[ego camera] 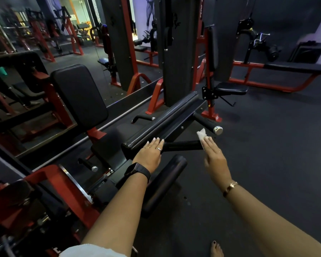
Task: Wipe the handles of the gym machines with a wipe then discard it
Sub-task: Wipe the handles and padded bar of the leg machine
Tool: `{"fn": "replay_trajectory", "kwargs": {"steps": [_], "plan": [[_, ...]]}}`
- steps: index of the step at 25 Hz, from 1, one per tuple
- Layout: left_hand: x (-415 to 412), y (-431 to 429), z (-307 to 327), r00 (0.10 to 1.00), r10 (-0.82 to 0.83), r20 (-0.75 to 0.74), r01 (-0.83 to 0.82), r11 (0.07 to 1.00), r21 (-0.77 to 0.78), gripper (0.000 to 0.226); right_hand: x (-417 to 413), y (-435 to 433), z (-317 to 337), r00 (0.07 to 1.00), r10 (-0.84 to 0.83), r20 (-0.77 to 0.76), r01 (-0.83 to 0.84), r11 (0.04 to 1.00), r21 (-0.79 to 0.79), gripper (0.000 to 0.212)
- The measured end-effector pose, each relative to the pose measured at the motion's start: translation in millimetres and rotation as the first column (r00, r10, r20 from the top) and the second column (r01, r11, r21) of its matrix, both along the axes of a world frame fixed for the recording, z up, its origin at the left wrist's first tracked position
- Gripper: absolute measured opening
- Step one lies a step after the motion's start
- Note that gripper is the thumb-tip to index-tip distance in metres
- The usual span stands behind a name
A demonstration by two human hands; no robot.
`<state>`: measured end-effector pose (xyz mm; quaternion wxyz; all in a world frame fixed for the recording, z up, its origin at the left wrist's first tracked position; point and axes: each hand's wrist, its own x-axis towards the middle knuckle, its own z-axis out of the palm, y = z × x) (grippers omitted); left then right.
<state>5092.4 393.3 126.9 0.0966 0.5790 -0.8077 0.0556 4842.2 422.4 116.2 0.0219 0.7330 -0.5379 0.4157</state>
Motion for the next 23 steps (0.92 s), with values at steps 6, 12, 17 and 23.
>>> {"fn": "replay_trajectory", "kwargs": {"steps": [6, 12, 17, 23], "plan": [[-47.7, 11.8, 6.0, 0.991, -0.124, -0.042, 0.124, 0.992, -0.001, 0.069, 6.5, -16.8, 14.7, 0.715, -0.292, 0.636, -0.01, 0.905, 0.426, 0.033], [-80.8, 4.7, 2.4, 0.987, -0.147, -0.062, 0.15, 0.987, 0.056, 0.073, 7.1, -23.2, 27.7, 0.799, -0.201, 0.567, -0.115, 0.874, 0.473, 0.039], [-83.0, 9.3, -4.1, 0.988, -0.123, -0.089, 0.128, 0.99, 0.053, 0.078, -4.2, -16.0, 20.1, 0.659, -0.325, 0.678, -0.116, 0.847, 0.518, 0.03], [-85.8, 12.6, -6.7, 0.992, -0.103, -0.077, 0.107, 0.993, 0.051, 0.082, -5.8, -32.4, 37.2, 0.597, -0.253, 0.762, -0.37, 0.755, 0.541, 0.023]]}}
